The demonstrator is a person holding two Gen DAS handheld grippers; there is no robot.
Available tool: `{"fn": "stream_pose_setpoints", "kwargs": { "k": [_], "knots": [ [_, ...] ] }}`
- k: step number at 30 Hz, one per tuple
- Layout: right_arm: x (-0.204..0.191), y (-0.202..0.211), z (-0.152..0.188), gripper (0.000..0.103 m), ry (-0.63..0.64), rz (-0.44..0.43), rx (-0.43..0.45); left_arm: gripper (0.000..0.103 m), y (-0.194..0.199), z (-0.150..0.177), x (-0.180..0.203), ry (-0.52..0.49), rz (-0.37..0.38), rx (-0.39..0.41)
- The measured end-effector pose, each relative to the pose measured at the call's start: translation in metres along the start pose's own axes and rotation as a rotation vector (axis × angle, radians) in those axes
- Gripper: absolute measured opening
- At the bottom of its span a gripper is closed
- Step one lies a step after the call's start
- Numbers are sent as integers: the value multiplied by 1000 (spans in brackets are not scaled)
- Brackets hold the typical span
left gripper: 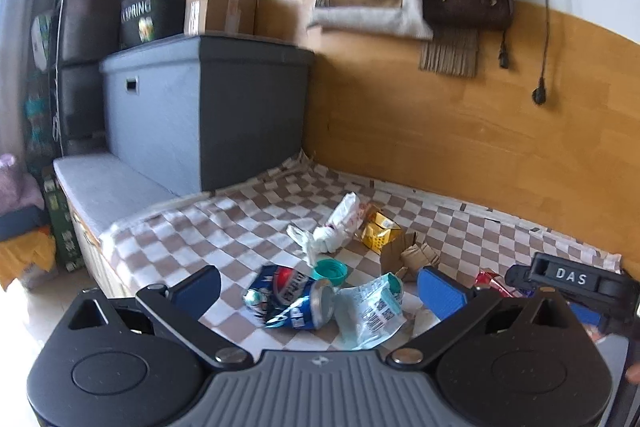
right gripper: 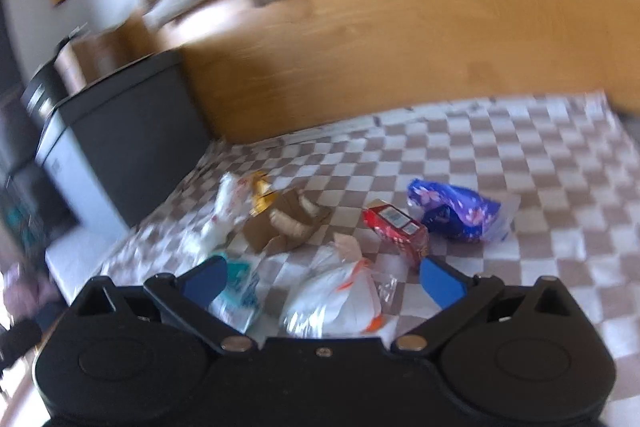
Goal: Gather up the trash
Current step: 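Grasp the clear plastic bag with the right tool while the left tool grasps the teal-capped wrapper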
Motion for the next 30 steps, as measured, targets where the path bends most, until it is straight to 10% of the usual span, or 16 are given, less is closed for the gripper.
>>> {"fn": "stream_pose_setpoints", "kwargs": {
  "k": [7, 13, 30],
  "knots": [
    [51, -40, 6, 63, -335, -176, -85, 102, -59, 0, 20, 6, 52, -65],
    [72, -64, 24, 44, -534, -316, -228, 78, -107, 7, 40, 46, 129, -164],
    [73, -107, 45, 38, -736, -256, -278, 55, -191, 18, 70, -86, 80, -361]
  ]
}}
Point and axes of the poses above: each gripper's, at about its wrist camera, not at the fingertips, and y roughly against the way its jaws point, x to its right, z to its underside, the point moved 4 cm from there along -y, roughly the way its jaws point, and after that the axes turned 9 degrees about -y, right-handed, at the moved point
